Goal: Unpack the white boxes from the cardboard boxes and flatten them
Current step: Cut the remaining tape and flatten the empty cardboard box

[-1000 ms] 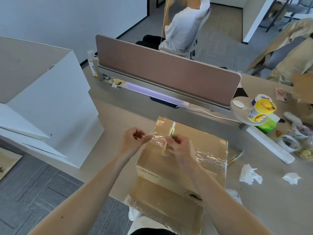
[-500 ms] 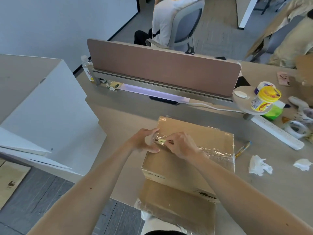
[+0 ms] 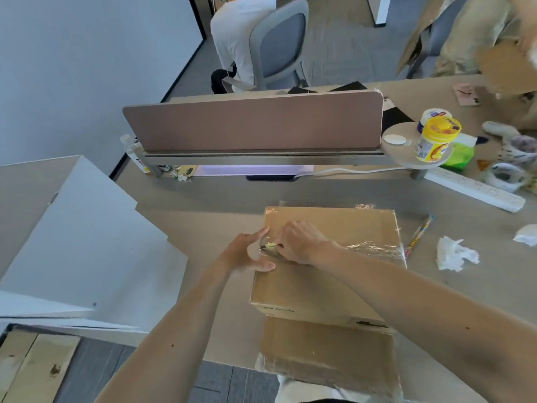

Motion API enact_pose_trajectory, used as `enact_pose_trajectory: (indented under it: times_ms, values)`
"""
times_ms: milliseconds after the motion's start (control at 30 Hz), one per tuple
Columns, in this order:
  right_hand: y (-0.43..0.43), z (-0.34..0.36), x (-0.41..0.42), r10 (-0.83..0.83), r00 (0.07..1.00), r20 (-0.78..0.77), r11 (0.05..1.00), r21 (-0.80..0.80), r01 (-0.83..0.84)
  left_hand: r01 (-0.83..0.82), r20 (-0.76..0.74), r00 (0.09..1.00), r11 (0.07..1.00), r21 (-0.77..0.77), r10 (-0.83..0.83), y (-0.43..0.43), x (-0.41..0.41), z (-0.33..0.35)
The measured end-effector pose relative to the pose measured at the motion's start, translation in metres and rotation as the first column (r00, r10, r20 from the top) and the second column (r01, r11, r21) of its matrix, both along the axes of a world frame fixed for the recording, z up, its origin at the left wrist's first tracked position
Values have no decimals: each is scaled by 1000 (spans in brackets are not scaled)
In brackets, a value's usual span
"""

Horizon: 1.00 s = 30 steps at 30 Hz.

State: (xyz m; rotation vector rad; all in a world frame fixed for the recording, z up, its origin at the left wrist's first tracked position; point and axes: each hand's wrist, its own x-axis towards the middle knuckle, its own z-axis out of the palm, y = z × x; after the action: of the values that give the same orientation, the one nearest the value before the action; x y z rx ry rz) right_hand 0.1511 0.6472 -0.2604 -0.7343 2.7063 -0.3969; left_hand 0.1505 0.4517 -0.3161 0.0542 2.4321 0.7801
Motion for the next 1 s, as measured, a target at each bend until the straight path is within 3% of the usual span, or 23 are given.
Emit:
enact_pose_trajectory:
  times_ms: [133, 1000]
  values:
    - [3, 12, 5, 62, 997, -35, 997, 47, -61, 27, -20, 999, 999, -40, -27, 3, 1, 3]
    - [80, 12, 20, -2, 1000, -23, 974, 227, 7, 66, -31, 997, 980, -188, -73, 11, 0, 15]
